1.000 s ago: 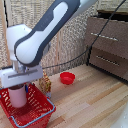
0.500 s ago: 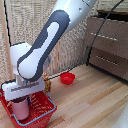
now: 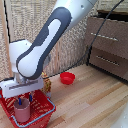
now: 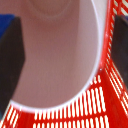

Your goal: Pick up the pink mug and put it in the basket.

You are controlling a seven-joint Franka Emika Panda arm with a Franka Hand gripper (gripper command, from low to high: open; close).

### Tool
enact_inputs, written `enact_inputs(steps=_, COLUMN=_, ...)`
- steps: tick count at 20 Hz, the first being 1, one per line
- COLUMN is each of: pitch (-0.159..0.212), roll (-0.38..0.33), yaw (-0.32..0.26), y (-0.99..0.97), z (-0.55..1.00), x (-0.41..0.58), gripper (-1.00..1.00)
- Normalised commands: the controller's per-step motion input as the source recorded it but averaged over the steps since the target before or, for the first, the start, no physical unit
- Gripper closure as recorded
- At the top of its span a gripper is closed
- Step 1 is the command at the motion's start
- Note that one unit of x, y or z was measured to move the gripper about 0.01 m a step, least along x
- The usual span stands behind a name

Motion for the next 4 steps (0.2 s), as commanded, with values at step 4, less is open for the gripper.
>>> enact_inputs(steps=4, pitch=0.022, roll=-0.022, yaw=-0.018, y=-0.04, z=0.73, x=0.079, gripper=-1.00)
